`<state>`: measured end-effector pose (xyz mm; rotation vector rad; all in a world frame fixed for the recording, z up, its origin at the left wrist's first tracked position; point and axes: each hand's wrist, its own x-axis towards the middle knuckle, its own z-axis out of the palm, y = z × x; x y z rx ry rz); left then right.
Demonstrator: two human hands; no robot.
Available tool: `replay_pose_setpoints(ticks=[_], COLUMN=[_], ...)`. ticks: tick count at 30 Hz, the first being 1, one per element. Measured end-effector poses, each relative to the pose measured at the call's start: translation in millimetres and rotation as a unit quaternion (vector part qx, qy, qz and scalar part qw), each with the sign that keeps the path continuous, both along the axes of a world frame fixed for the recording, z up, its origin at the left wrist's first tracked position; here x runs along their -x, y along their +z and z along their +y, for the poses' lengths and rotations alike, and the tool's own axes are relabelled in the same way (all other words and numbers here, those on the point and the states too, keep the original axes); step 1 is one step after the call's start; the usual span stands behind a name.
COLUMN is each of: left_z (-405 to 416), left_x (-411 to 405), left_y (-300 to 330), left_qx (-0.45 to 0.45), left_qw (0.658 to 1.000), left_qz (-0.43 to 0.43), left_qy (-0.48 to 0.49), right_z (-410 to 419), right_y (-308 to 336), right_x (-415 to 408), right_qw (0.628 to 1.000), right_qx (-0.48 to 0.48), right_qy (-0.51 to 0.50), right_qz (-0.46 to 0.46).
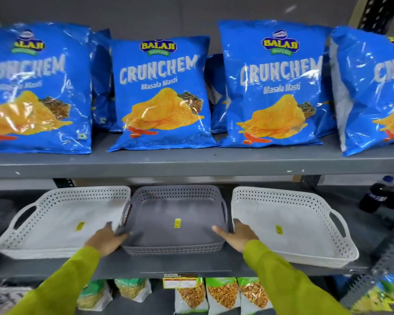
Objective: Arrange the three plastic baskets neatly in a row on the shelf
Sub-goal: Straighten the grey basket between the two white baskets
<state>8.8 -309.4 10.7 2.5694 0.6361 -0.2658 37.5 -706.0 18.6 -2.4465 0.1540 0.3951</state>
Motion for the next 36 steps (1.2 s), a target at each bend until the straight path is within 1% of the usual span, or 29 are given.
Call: replay_pose_setpoints(ticks=[2, 4, 10, 16, 19, 22, 25, 28, 33, 36], left_z=[1.3, -2.4, 1.5, 10.7, 12.1, 13.2, 13.6, 13.9, 13.9, 13.7], left_x=[4.2, 6.0, 4.9, 1.3, 0.7, 1.5, 3.3, -1.1, -24.0, -41.5], left_y=[1.1, 3.3, 6.6, 1.7, 2.7, 0.2, -1.5, -1.9, -0.7, -1.9], left_qx=[-0.026, -0.038, -0.037, -0.044, -0.058, -0.055, -0.06, -0.074, -0.074, -0.069], left_qw=[0.998, 0.998, 0.993, 0.988, 0.985, 0.984, 0.981, 0.977, 0.978, 0.979], left_qz=[-0.013, -0.021, -0.031, -0.036, -0.038, -0.041, -0.046, -0.062, -0.067, -0.062], left_qy=[-0.046, -0.054, -0.109, -0.142, -0.16, -0.167, -0.179, -0.189, -0.183, -0.181], right_z=[9.6, 8.7, 1.4, -3.9, -6.9, 4.6, 15.3, 17.1, 17.9, 17.0], right_y=[-4.5, -4.6, -0.2, 4.2, 1.3, -1.7, -11.9, -15.4, -12.7, -8.6], right_x=[0.7, -0.1, -4.8, -1.6, -2.7, 0.8, 3.3, 3.7, -14.8, -31.6], right_qw=[0.998, 0.994, 0.99, 0.979, 0.975, 0.969, 0.969, 0.963, 0.959, 0.964], right_qx=[0.059, 0.092, 0.113, 0.151, 0.171, 0.211, 0.229, 0.245, 0.241, 0.221], right_qy=[-0.001, 0.01, 0.069, 0.111, 0.104, 0.07, 0.039, 0.032, 0.037, 0.04], right_qz=[-0.038, -0.055, -0.051, -0.084, -0.099, -0.105, -0.082, -0.105, -0.143, -0.141])
